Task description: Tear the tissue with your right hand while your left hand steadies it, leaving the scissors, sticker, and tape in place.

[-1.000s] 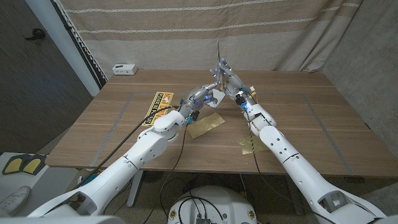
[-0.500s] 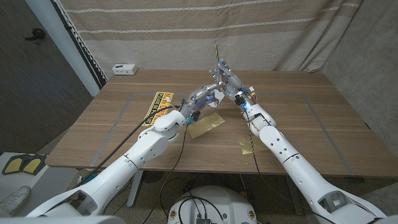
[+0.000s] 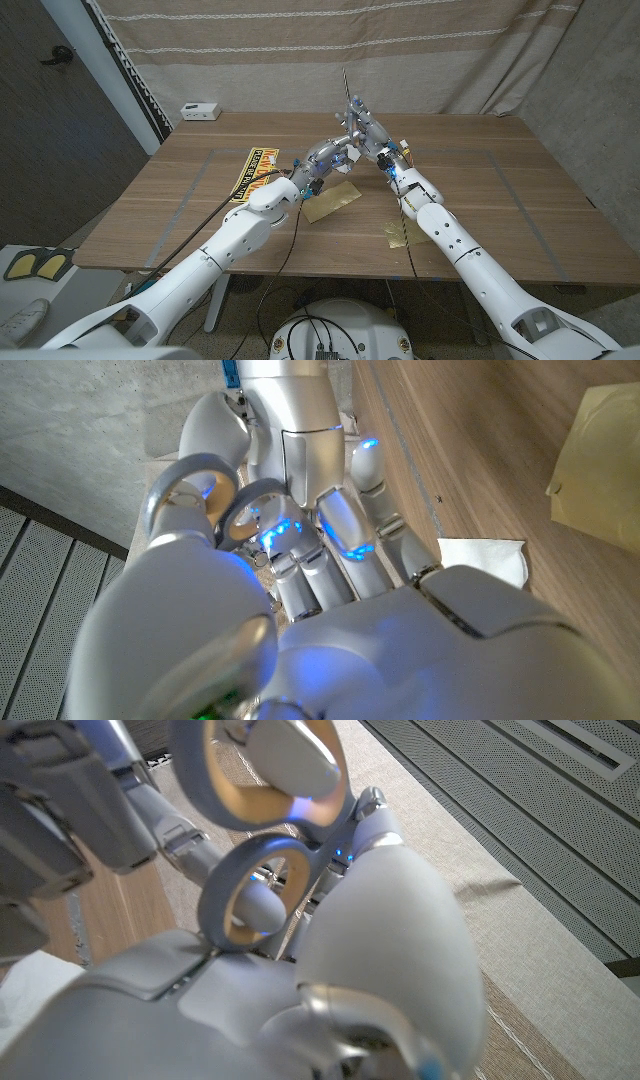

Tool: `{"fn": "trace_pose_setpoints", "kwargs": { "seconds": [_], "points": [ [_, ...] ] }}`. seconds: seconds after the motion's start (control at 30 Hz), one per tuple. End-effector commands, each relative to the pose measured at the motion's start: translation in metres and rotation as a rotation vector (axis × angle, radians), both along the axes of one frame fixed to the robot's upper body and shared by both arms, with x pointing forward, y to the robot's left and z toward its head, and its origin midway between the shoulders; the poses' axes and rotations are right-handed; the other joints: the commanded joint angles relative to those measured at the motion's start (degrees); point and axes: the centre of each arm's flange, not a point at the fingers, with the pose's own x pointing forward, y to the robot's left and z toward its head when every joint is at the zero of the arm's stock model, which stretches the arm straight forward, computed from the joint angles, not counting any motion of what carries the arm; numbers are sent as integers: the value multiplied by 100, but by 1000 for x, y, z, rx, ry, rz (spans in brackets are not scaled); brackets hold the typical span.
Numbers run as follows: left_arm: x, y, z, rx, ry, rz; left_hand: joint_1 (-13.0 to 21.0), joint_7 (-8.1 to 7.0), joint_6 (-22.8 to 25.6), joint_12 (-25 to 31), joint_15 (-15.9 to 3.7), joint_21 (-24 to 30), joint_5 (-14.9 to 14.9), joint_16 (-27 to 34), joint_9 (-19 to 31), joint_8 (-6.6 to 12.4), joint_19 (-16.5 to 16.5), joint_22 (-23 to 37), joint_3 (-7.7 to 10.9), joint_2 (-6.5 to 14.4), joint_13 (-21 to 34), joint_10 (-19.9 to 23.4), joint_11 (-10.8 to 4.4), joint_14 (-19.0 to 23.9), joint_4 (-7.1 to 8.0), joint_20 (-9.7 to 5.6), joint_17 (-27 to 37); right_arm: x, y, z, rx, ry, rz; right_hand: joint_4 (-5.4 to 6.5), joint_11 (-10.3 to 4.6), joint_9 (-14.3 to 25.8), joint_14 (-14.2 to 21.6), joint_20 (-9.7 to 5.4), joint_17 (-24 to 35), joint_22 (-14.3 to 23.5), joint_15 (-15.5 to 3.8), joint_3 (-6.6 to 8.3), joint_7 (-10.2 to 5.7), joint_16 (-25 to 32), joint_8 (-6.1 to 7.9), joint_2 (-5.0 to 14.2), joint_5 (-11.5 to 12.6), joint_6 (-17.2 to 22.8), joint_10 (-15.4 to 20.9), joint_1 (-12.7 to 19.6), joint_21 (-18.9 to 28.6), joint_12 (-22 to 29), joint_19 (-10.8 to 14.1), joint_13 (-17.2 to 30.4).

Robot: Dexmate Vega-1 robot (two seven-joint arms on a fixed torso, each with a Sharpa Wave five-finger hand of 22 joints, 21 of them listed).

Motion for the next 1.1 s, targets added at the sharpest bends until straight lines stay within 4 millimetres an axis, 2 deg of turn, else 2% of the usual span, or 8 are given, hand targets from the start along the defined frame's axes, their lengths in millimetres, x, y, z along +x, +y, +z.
{"fn": "trace_pose_setpoints", "kwargs": {
  "seconds": [0.03, 0.1, 0.33, 0.5, 0.63, 0.73, 0.9, 1.1],
  "points": [
    [-2, -2, 0, -4, -8, -10, -74, 8, 8, 72, 5, 60, 2, 66, 8, 1, 13, 36, -53, -137, 24, 45, -7, 41, 56, -674, 23, -1, -1, -1, -6, -3, -17, 43, -58, 31, 96, -905, 2, 16, -428, 84, -15, 13, -30, 414, 24, 72, 95, 403, 39, 45, -23, 16],
    [-2, -2, 0, -4, -11, -9, -96, 15, 2, 77, 5, 66, 3, 74, 8, -1, 13, 44, -71, -154, 26, 47, -7, 40, 61, -674, 23, 0, 0, -2, -8, -2, -19, 42, -58, 32, 97, -905, -2, 15, -428, 85, -21, 11, -36, 414, 24, 75, 102, 403, 40, 45, -34, 16],
    [-3, -3, 0, -13, -22, -17, -408, 72, -32, 116, 8, 92, 21, 144, 9, -5, -7, 109, -325, -314, 68, 16, -9, 25, 114, -669, 28, 0, -2, -2, -5, 0, -26, 42, -61, 32, 101, -904, -9, 13, -428, 86, -22, 10, -48, 414, 24, 84, 105, 401, 45, 40, -51, 16],
    [-3, -4, 0, -20, -24, -21, -497, 76, -37, 113, 9, 77, 27, 157, 9, -4, -27, 109, -402, -341, 61, 7, -8, 18, 128, -668, 29, 1, -3, -2, -5, 1, -26, 39, -63, 33, 101, -904, -15, 12, -428, 86, -25, 7, -52, 410, 24, 100, 108, 401, 50, 36, -59, 15],
    [-3, -5, 0, -27, -21, -23, -587, 62, -6, 96, 6, 62, 68, 188, 8, 15, -20, 110, -542, -320, 27, -10, -7, 2, 114, -680, 30, 2, -3, -4, -5, 5, -24, 37, -63, 33, 111, -903, -11, 10, -428, 87, -22, 14, -67, 407, 25, 97, 107, 402, 58, 31, -65, 15],
    [-3, -5, 0, -29, -19, -24, -492, 29, 66, 84, 2, 33, 110, 203, 7, 37, -20, 82, -546, -229, -11, 1, -7, -2, 68, -691, 28, 2, -3, -4, -6, 6, -25, 36, -66, 34, 110, -903, -16, 10, -428, 87, -25, 11, -73, 407, 25, 99, 116, 401, 62, 31, -68, 15],
    [-2, -6, 0, -32, -15, -23, -178, -4, 187, 134, -1, 21, 152, 211, 4, 52, 32, 50, -415, 3, 2, 76, -10, 14, -12, -696, 22, 3, -3, -4, -8, 6, -23, 36, -66, 34, 115, -902, -21, 9, -428, 89, -28, 11, -83, 408, 25, 113, 116, 400, 73, 25, -73, 14],
    [-2, -9, 0, -28, -11, -22, -8, 35, 226, 157, 1, 17, 148, 212, 1, 43, 18, 52, -358, 49, 18, 77, -10, 26, -51, -693, 22, 3, -1, -4, -13, 9, -18, 37, -66, 35, 130, -902, -17, 7, -428, 91, -28, 21, -101, 412, 26, 109, 117, 397, 83, 18, -80, 14]
  ]
}}
